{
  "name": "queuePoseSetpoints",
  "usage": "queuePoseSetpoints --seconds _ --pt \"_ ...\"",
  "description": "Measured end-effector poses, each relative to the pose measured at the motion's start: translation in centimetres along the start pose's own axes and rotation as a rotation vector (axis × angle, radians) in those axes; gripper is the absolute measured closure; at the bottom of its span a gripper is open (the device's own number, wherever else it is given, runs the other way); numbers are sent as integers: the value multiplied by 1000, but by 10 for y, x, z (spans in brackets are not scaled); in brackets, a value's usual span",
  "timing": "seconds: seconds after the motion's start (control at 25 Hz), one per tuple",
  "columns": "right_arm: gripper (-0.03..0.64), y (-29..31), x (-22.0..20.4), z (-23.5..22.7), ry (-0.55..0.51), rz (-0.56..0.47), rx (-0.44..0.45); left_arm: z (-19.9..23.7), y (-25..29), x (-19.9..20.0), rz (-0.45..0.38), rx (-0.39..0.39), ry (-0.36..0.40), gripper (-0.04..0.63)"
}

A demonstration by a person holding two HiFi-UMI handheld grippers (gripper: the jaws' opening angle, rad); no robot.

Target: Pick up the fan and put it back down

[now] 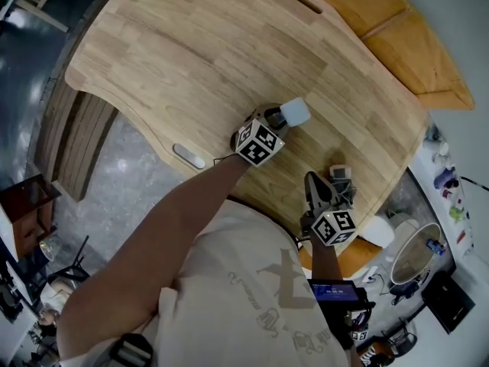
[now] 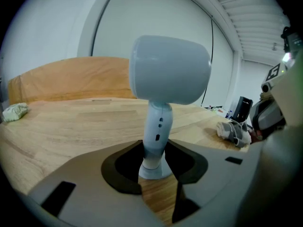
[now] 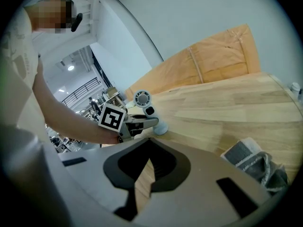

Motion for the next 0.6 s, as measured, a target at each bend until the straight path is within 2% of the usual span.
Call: queuePoseSetpoints --seconds 0.28,0.6 --pt "604 -4 -2 2 -3 -4 -2 -10 -6 -4 14 -22 72 446" --pt "604 -13 -3 2 -10 -19 -5 -25 -20 -7 2 -65 50 448"
Point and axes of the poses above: the fingertips, and each gripper's own axes: y forward along the fingers, z to its left, x out of its top, the point moved 4 cm from there along -y, backward along the fingers, and after that the axes turned 6 degrees about -y, right-handed, at the moved point
